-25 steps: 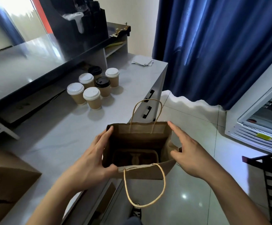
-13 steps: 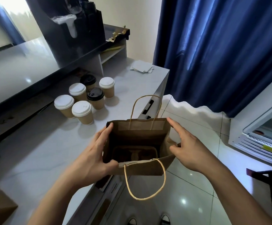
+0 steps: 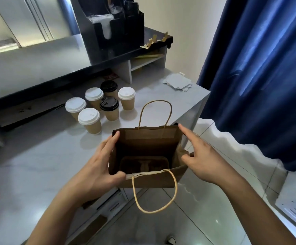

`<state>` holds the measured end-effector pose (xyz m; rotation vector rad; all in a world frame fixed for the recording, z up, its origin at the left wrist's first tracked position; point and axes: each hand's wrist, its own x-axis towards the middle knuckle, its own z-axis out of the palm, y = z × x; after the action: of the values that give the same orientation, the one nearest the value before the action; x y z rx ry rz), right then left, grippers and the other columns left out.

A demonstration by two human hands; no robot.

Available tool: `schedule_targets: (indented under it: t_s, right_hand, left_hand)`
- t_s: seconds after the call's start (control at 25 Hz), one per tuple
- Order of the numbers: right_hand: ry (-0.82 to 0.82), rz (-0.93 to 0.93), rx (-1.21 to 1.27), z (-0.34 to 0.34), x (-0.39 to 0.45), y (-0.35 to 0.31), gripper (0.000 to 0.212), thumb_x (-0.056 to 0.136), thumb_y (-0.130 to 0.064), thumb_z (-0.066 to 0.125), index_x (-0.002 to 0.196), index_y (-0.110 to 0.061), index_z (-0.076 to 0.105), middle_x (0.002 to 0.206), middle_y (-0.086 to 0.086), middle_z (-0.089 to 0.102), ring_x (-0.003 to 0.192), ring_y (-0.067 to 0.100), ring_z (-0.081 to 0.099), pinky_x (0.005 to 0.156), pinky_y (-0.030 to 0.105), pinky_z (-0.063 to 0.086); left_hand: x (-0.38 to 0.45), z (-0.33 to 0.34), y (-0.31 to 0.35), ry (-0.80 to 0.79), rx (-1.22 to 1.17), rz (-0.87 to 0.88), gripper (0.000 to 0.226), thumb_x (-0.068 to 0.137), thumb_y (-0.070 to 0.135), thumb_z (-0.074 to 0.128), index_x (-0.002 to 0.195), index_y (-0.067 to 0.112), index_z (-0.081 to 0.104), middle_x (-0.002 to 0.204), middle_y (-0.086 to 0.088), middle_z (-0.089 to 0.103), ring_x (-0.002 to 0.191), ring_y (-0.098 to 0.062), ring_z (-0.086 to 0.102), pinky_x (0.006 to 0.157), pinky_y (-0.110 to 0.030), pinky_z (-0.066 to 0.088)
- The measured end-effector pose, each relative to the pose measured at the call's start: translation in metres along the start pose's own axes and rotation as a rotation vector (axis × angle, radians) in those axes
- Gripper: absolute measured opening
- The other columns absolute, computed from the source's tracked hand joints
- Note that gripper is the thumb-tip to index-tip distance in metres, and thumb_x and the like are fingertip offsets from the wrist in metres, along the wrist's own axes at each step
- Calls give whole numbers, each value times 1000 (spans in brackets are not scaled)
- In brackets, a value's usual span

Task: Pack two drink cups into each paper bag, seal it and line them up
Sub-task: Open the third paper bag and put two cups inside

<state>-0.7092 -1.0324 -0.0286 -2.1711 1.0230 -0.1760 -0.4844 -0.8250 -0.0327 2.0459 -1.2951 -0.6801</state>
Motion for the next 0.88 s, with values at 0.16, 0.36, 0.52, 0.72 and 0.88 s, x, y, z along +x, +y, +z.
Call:
schedule_targets:
  t_s: [0.16,0.36,0.52,0.72,0.88]
  right_hand:
    - [-67,-67,-2,-19,25,16,89,97,-20,60,150,-65,5,140,-18,45,71,2,59,59,14,49]
    - [-158,-85,6,-31,62,22,89,96,-16,59,154,-60,7,96,-25,41,65,-9,59,48,11,46]
    - [-202,-109,2,-38,108,18,89,96,-17,58,151,-64,6,126,-12,47,68,2,56,55,9,41]
    - [-262,-183,-6,-35,171,7,88,96,-19,59,151,-63,7,159,-18,31,96,0,61,74,11,46]
    - [-287,-230,-48,-29,213,-9,87,96,-20,62,151,-62,10,165,-20,21,127,18,55,101,36,50]
  left_hand:
    - [7,24,16,62,15,-70,105,70,46,60,155,52,-1,157,21,19,139,1,27,107,-15,28]
    - [26,31,26,113,14,-136,104,71,45,59,155,53,-2,157,23,18,139,-3,29,106,-13,31]
    - [53,22,21,148,-6,-189,103,69,49,58,156,51,0,155,26,19,137,4,27,101,-1,24]
    - [88,10,7,204,-29,-233,103,71,40,61,158,44,5,153,23,23,133,7,27,97,7,21]
    - [107,-1,1,232,-67,-275,104,72,36,61,158,45,5,154,25,21,134,8,26,106,-9,31]
